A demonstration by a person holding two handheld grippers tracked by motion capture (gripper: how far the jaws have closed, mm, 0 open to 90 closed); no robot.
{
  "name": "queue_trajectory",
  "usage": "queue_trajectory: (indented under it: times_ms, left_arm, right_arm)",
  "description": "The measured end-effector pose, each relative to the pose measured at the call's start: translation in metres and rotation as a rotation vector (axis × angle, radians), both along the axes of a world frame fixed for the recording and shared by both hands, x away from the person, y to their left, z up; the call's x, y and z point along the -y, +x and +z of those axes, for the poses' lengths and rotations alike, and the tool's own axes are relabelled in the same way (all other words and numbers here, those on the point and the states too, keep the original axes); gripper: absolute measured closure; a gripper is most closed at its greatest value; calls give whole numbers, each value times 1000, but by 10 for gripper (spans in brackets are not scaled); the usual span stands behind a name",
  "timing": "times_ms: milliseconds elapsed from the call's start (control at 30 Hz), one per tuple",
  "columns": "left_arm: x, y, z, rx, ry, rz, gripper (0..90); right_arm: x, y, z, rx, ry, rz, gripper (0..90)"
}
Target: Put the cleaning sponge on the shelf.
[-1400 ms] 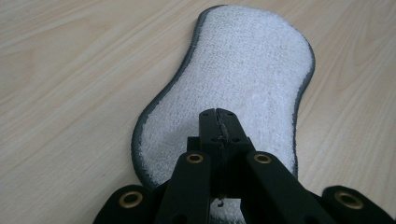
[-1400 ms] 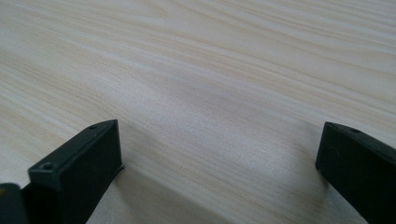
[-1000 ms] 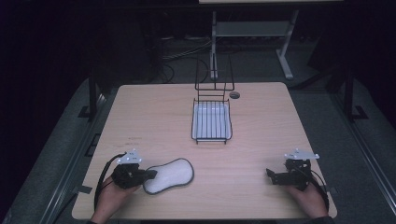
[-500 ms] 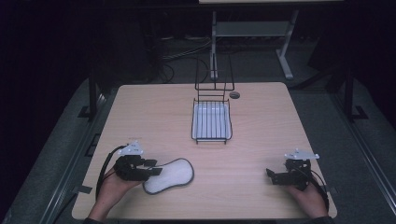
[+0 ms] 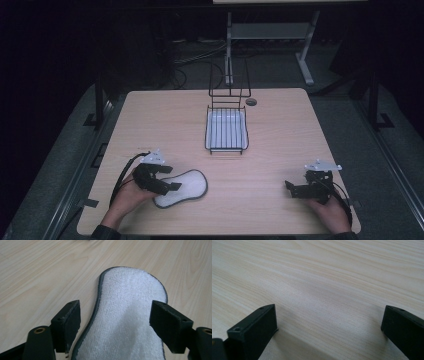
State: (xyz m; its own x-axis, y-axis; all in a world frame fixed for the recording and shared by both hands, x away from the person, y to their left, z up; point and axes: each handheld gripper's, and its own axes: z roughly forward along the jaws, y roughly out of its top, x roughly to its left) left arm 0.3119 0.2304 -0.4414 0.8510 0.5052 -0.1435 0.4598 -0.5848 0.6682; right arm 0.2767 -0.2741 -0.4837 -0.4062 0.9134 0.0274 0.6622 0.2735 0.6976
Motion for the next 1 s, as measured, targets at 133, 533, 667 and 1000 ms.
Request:
queue_trajectory:
  times_ms: [133, 533, 667, 1000]
  left_arm:
    - [3, 3, -6, 0, 19, -20, 200]
    - [9, 3, -15, 7, 42, -48, 144]
    - [11, 3, -16, 3, 38, -52, 134]
    - [13, 1, -16, -6, 23, -77, 134]
  right_arm:
    - [0, 0, 0, 1, -1, 1, 0]
    - [0, 0, 0, 1, 0, 0, 0]
    - [0, 0, 0, 0, 0, 0, 0]
    - [0, 0, 0, 0, 0, 0, 0]
